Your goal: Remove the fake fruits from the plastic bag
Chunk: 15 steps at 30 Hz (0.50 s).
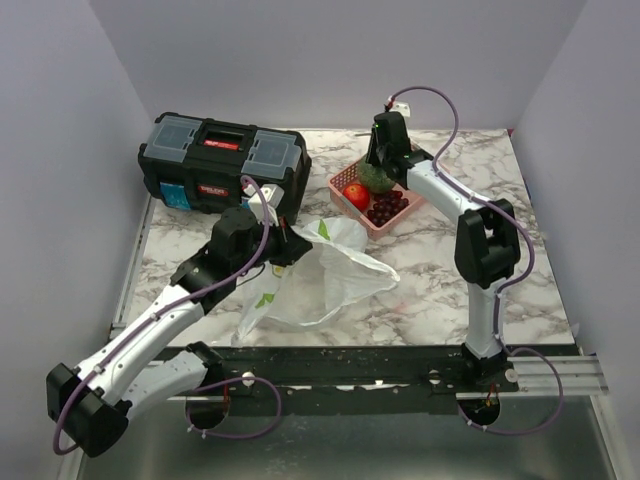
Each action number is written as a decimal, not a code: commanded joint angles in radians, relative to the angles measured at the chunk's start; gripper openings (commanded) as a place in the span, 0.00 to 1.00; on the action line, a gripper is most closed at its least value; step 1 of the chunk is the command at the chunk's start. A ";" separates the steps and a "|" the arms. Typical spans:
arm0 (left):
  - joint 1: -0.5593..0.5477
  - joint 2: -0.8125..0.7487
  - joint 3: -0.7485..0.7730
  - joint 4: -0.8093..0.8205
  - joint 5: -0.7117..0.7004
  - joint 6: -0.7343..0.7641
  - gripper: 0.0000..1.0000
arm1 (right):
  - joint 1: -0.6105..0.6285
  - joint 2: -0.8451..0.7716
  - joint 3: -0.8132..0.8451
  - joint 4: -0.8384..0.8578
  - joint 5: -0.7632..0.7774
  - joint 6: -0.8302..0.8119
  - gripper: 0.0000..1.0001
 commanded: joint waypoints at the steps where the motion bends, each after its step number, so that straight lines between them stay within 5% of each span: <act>1: -0.004 0.088 0.110 -0.069 0.084 0.055 0.00 | -0.002 0.017 -0.008 -0.096 -0.044 -0.036 0.44; 8: -0.003 0.161 0.201 -0.117 0.072 0.099 0.00 | -0.002 -0.062 -0.020 -0.174 -0.001 -0.069 0.78; 15: -0.004 0.223 0.246 -0.157 0.070 0.097 0.00 | -0.003 -0.288 -0.202 -0.155 -0.021 -0.057 0.89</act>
